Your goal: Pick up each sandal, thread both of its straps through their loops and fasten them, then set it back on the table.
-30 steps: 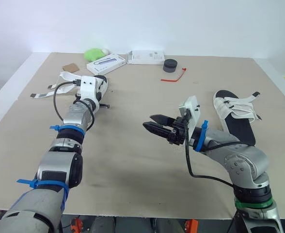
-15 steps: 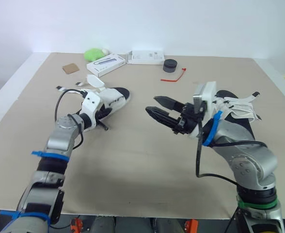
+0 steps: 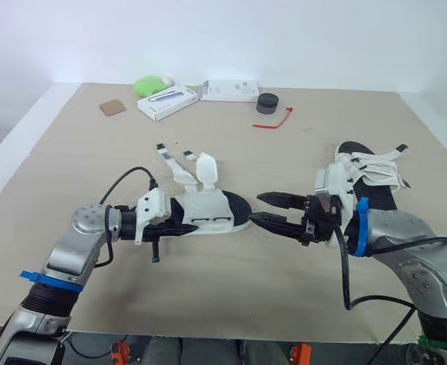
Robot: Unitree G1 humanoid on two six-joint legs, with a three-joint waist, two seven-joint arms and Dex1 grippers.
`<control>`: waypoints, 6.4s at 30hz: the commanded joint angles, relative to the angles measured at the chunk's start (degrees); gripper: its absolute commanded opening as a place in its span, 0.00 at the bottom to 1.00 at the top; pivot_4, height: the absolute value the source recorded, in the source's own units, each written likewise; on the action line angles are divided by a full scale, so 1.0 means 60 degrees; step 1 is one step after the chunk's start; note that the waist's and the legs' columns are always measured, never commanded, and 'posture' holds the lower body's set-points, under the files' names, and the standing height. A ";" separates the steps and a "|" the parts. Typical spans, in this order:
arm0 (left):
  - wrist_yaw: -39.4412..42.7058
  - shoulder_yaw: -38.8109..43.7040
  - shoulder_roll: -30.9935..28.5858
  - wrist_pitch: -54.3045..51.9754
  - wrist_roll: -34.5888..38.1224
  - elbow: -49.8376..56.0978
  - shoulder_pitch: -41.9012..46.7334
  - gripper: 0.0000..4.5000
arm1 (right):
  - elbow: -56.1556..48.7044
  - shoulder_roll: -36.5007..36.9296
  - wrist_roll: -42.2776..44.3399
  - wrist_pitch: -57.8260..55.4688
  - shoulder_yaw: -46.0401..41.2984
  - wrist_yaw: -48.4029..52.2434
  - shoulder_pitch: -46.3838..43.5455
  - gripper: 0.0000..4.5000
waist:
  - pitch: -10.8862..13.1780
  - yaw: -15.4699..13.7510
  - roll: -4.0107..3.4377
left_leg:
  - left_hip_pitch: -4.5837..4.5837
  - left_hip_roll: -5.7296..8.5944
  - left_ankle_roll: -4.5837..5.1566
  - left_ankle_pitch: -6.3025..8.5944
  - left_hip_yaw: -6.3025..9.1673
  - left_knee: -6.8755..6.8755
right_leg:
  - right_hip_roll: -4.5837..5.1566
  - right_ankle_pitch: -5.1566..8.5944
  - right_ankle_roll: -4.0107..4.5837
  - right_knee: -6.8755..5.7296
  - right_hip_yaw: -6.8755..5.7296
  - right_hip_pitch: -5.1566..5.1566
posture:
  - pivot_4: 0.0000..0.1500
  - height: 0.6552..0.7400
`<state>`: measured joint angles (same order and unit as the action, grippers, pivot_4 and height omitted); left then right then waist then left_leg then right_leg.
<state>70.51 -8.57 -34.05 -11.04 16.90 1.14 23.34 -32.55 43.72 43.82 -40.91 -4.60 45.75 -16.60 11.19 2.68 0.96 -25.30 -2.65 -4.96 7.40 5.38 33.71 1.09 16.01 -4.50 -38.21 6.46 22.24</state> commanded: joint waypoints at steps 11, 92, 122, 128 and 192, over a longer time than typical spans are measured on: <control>0.0763 -0.0800 0.0878 0.1605 -0.0380 -0.1418 0.0729 0.00 | 0.2219 0.1025 -0.2129 0.1387 0.1246 0.2138 -0.0063 0.02 | -0.0003 -0.0037 -0.0004 | 0.0002 0.0008 0.0011 -0.0008 -0.0009 0.0014 | 0.0010 -0.0010 -0.0015 0.0002 0.0001 -0.0011 | 1.00 1.00; -0.2654 0.2314 0.1357 -0.7885 0.3197 -0.4708 0.3825 0.99 | 0.9009 -0.3062 -0.6109 0.3929 0.4385 0.5406 -0.3107 0.00 | -0.0376 0.0562 0.0104 | 0.0237 -0.0114 -0.0012 0.0047 -0.0079 -0.0065 | -0.0082 0.0033 0.0085 -0.0001 0.0001 -0.0151 | 1.00 1.00; -0.6190 0.4948 0.2908 -0.4595 0.2021 -1.1783 0.7225 0.64 | 0.8507 -0.3184 -0.6055 0.3625 0.4385 0.5134 -0.2935 0.00 | -0.0377 0.0595 0.0106 | 0.0249 -0.0147 0.0019 0.0105 -0.0069 -0.0080 | -0.0137 0.0084 0.0106 -0.0006 0.0008 -0.0154 | 1.00 1.00; -0.6315 0.5159 0.2937 -0.4643 0.1928 -1.1803 0.7269 0.06 | 0.8599 -0.3224 -0.6063 0.3645 0.4375 0.5159 -0.2984 0.00 | -0.0377 0.0599 0.0106 | 0.0250 -0.0147 0.0007 0.0113 -0.0070 -0.0091 | -0.0137 0.0092 0.0112 -0.0005 0.0010 -0.0149 | 1.00 1.00; 0.1126 0.0645 -0.2326 0.0031 0.1797 0.2216 -0.2590 0.83 | 0.8303 -0.3209 -0.6056 0.3485 0.4437 0.5253 -0.2878 0.00 | -0.0366 0.0653 0.0133 | 0.0332 -0.0191 -0.0021 0.0167 -0.0173 -0.0184 | -0.0159 0.0196 0.0188 -0.0006 0.0120 -0.0149 | 1.00 1.00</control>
<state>76.57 -6.42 -43.22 2.82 20.92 9.73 8.70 14.64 24.83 10.36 -18.91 17.53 77.18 -35.81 8.99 6.60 1.76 -23.31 -3.81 -5.08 8.41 4.34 32.60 0.11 17.20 -3.35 -38.27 7.17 21.37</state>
